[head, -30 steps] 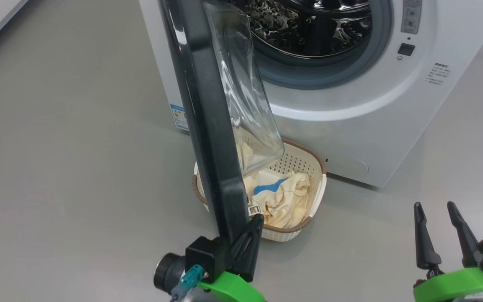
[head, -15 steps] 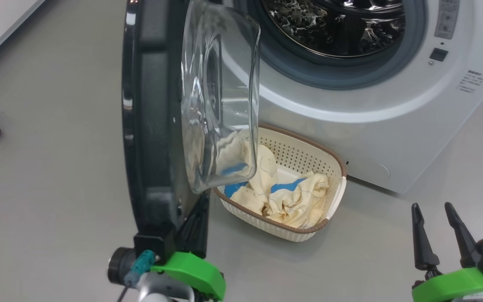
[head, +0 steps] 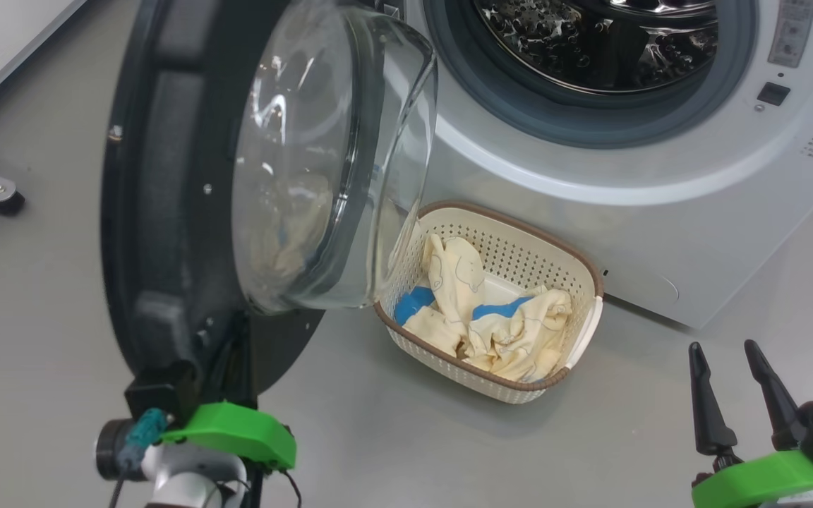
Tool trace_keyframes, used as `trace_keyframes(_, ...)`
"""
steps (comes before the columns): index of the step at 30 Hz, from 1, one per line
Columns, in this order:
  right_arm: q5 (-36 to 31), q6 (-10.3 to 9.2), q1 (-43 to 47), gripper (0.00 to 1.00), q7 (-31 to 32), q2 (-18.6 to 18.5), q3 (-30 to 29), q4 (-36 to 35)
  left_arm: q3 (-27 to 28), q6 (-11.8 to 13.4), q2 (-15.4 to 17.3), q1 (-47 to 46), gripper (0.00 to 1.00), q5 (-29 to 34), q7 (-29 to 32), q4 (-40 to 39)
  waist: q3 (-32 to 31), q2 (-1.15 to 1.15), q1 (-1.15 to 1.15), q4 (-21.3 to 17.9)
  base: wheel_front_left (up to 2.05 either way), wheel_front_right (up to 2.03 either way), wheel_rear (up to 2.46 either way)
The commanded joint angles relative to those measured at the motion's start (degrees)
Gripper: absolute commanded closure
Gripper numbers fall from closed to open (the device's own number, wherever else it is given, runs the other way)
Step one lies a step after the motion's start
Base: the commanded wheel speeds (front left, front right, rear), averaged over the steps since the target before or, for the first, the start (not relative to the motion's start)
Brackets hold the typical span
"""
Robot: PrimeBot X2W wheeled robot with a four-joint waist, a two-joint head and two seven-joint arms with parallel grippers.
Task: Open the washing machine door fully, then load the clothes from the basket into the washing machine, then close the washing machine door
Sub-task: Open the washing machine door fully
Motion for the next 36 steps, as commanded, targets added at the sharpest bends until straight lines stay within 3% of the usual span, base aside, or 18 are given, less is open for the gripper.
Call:
trace_keyframes(1, 0.48, -0.16, -2.20, 0.00, -0.55, -1.80, 1.42, -1.58, 4.07, 6.77, 1.61, -2.46, 1.00, -0.60, -1.07, -0.18, 0.20, 0.00, 0.00, -0.06, 0.00, 0.00, 0.00)
trace_keyframes(15, 0.58, -0.16, -1.98, 0.00, -0.55, -3.80, 2.01, -1.11, 14.24, 6.83, 2.82, -12.51, 1.00, -2.86, -6.46, 15.12, 1.44, 0.00, 0.00, -0.41, 0.00, 0.00, 0.00)
trace_keyframes(22, 0.65, -0.16, -1.95, 0.00, -0.55, -4.80, 2.03, -1.14, 21.89, 6.73, 3.02, -16.73, 1.00, -1.77, -6.79, 18.81, 2.66, 0.00, 0.00, -1.46, 0.00, 0.00, 0.00)
trace_keyframes(27, 0.80, -0.16, -2.21, 0.00, -0.55, -5.29, 2.44, -0.98, 26.89, 5.50, 3.08, -18.81, 1.00, 0.46, -6.80, 21.58, 3.17, 0.00, 0.00, -2.43, 0.00, 0.00, 0.00)
trace_keyframes(36, 1.09, -0.16, -2.69, 0.00, -0.55, -5.35, 2.66, -0.36, 31.19, 2.35, 4.59, -21.99, 1.00, 5.92, -6.81, 27.85, 3.01, 0.00, 0.00, -4.43, 0.00, 0.00, 0.00)
